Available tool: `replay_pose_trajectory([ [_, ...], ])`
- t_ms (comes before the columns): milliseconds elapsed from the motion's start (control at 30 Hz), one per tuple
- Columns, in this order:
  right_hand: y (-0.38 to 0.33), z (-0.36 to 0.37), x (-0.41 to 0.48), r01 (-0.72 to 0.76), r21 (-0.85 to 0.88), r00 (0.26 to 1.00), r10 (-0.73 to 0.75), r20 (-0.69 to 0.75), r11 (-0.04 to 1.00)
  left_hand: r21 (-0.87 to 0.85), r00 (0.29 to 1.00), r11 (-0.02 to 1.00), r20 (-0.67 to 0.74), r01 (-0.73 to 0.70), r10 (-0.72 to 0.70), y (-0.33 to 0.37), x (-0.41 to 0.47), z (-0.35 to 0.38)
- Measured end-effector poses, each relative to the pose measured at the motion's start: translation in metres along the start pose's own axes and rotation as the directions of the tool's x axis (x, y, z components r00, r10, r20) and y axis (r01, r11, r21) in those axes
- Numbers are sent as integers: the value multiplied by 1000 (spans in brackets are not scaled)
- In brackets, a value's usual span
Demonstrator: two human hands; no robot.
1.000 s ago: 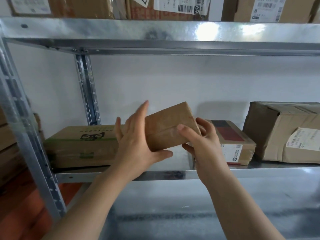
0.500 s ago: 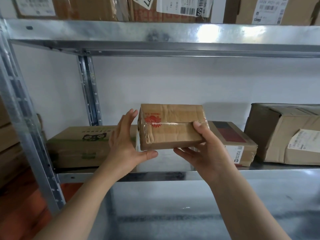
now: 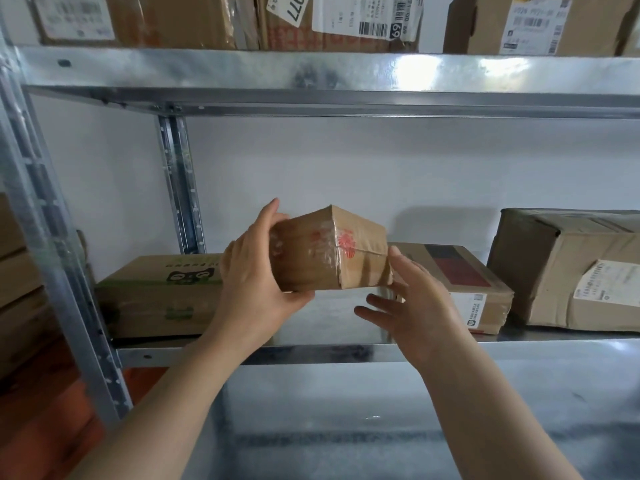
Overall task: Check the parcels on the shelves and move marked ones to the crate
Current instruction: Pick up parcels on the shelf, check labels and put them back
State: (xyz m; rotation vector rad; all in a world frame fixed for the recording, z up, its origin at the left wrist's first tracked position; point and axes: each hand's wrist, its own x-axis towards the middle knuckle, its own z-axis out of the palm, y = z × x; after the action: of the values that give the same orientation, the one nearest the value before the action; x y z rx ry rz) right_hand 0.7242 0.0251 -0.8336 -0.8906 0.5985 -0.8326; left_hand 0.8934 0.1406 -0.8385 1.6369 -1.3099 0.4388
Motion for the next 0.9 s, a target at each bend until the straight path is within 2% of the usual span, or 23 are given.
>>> replay_pose_trajectory([
  [200, -3, 7, -6, 5, -136, 999, 1, 43, 991, 225, 995, 973, -73, -49, 67, 4, 1, 3],
  [333, -5, 13, -17, -69, -92, 988, 81, 133, 993, 354, 989, 926, -8, -135, 147, 10, -6, 7],
  [467, 1, 17, -20, 0, -82, 988, 13, 156, 997, 384, 966, 890, 14, -244, 259, 15, -12, 14],
  [633, 2, 17, -18, 31, -93, 991, -18, 135, 995, 306, 936, 889, 28, -341, 350, 22, -15, 14],
  [733, 1, 17, -17, 13, -72, 993, -5, 121, 997, 193, 928, 908, 42, -371, 370, 25, -18, 13],
  [833, -1, 14, -14, -30, -37, 996, 33, 79, 999, -4, 941, 942, 52, -336, 336, 30, -22, 9],
  [900, -2, 11, -12, -49, -19, 997, 50, 62, 999, -219, 970, 949, 35, -228, 241, 33, -25, 7],
])
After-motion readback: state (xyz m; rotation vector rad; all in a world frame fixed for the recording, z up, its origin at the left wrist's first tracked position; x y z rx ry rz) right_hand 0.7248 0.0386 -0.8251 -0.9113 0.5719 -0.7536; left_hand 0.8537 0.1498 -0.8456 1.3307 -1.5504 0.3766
